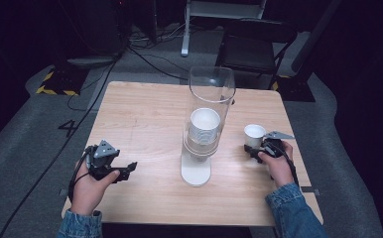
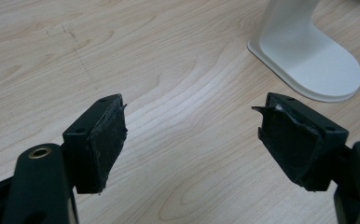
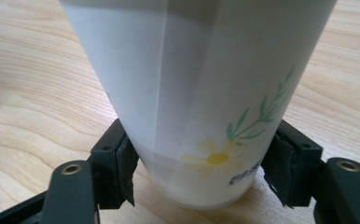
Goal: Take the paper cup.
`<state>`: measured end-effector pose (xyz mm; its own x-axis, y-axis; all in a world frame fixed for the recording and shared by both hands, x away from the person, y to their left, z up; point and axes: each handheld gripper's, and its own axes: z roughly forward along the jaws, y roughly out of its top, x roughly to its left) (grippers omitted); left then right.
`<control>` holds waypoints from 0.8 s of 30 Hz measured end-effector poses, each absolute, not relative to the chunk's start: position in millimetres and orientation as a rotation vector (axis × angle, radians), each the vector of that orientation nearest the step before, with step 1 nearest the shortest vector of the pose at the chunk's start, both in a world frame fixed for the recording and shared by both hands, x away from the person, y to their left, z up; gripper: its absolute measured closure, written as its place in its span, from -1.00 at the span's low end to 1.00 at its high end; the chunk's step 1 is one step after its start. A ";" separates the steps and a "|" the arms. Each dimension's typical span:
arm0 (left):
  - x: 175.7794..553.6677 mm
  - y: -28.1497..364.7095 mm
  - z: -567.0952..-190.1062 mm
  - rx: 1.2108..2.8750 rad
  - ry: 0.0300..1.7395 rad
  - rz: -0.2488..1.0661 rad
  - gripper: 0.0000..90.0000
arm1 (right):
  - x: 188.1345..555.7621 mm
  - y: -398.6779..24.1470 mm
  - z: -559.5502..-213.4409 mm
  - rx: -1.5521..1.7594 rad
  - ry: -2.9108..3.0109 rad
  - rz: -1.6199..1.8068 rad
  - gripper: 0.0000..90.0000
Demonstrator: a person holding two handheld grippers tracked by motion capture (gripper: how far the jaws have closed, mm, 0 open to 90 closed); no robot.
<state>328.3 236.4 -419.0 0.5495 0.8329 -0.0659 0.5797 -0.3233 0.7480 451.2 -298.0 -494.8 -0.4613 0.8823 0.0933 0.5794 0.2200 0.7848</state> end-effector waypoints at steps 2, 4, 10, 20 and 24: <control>328.7 236.6 -419.1 2.039 1.132 0.431 -0.49 | 451.1 -298.0 -495.6 1.353 2.137 1.106 -0.24; 328.9 236.6 -419.2 2.039 1.132 0.430 -0.49 | 451.0 -297.8 -496.1 1.348 2.141 1.097 -0.24; 329.5 235.8 -419.5 2.032 1.137 0.420 -0.49 | 450.8 -298.3 -498.6 1.345 2.164 1.075 -0.25; 330.1 234.8 -419.5 2.034 1.135 0.420 -0.49 | 449.8 -297.3 -500.7 1.339 2.183 1.054 -0.39; 331.0 234.8 -420.0 2.034 1.134 0.415 -0.49 | 448.2 -297.8 -499.7 1.359 2.166 1.059 -0.54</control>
<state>331.0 234.8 -420.0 0.5533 0.8294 -0.0773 0.5835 -0.3196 0.7466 448.2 -297.8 -499.7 -0.4656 0.8816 0.0773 0.6023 0.2516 0.7576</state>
